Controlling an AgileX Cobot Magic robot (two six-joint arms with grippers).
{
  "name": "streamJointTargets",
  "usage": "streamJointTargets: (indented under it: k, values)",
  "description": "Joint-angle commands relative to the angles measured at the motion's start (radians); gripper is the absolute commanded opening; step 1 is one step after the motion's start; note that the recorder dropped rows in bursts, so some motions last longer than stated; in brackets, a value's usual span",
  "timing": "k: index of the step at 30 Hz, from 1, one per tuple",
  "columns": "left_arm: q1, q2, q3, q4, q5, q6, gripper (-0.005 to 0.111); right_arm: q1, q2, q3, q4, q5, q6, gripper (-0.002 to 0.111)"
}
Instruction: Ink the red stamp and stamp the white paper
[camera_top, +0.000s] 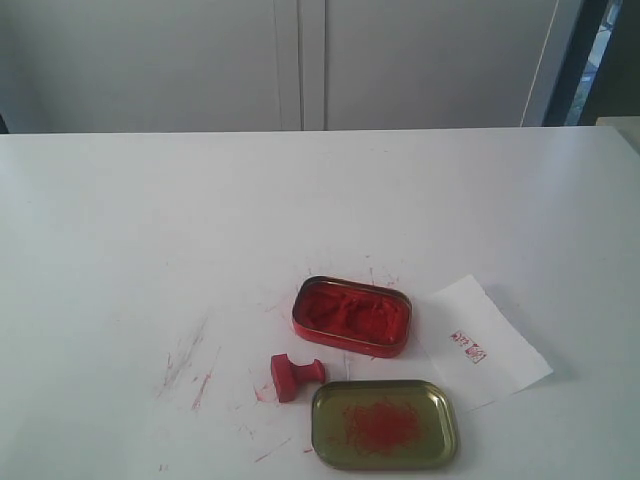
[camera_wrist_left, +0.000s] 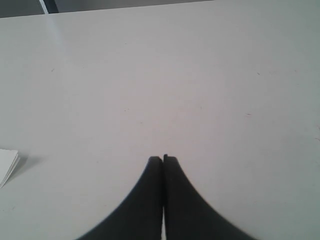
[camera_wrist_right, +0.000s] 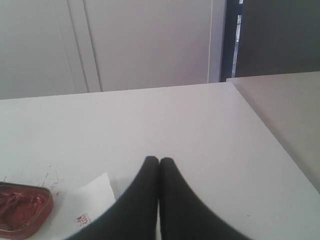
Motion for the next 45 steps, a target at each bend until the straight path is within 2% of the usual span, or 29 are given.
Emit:
streamJointTargets:
  k: [1, 24, 45]
  values:
    - [-0.001, -0.003, 0.004, -0.009, 0.003, 0.000, 0.000, -0.004, -0.006, 0.046, -0.011, -0.031, -0.001, 0.000]
    - [-0.001, -0.003, 0.004, -0.009, 0.003, 0.000, 0.000, -0.004, -0.006, 0.301, -0.004, -0.166, 0.000, 0.000]
    - [-0.001, -0.003, 0.004, -0.009, 0.003, 0.000, 0.000, -0.004, -0.006, 0.301, -0.004, -0.197, -0.002, 0.000]
